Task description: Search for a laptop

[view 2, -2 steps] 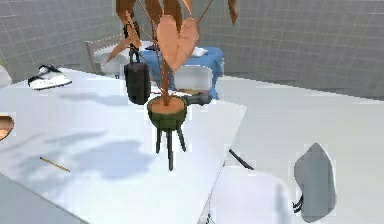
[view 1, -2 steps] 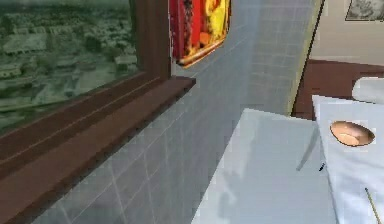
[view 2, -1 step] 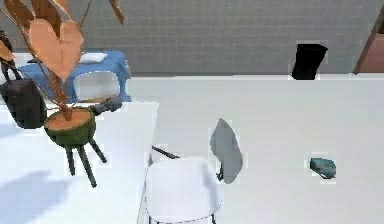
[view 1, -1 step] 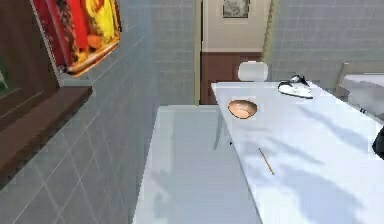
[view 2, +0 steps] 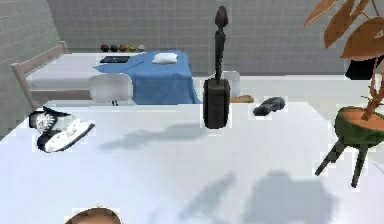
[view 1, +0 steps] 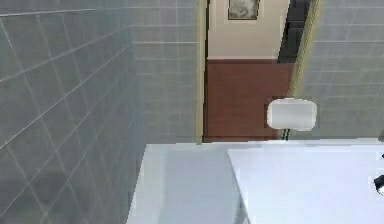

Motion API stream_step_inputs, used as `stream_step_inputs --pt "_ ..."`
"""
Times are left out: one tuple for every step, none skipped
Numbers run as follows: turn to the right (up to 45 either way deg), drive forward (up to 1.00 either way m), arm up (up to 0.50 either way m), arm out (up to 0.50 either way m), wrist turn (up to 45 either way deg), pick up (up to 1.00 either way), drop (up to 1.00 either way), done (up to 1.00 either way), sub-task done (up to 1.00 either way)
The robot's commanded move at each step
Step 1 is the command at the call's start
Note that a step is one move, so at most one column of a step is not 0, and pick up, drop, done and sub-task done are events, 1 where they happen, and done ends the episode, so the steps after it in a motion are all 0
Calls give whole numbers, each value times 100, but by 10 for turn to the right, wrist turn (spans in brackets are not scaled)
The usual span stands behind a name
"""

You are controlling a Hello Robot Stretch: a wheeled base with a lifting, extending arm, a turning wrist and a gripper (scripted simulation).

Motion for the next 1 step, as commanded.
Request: stream_step_inputs --pt "30 0 0 0 0 0 0 0 0"
